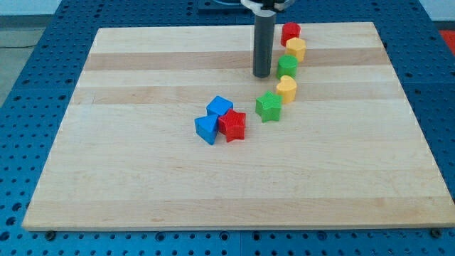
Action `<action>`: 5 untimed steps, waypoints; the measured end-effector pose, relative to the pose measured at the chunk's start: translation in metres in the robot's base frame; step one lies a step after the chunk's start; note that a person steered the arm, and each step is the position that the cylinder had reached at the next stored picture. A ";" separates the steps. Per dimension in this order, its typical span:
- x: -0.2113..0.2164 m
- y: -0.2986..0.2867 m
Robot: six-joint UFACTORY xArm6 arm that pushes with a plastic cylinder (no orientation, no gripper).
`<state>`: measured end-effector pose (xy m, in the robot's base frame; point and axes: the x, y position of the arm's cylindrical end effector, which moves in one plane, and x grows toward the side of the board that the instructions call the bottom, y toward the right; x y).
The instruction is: Keep the yellow heart below the green circle
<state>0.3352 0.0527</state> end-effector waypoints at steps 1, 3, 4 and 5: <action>0.000 0.018; 0.000 0.019; 0.008 -0.012; 0.036 -0.029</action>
<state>0.3713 0.0241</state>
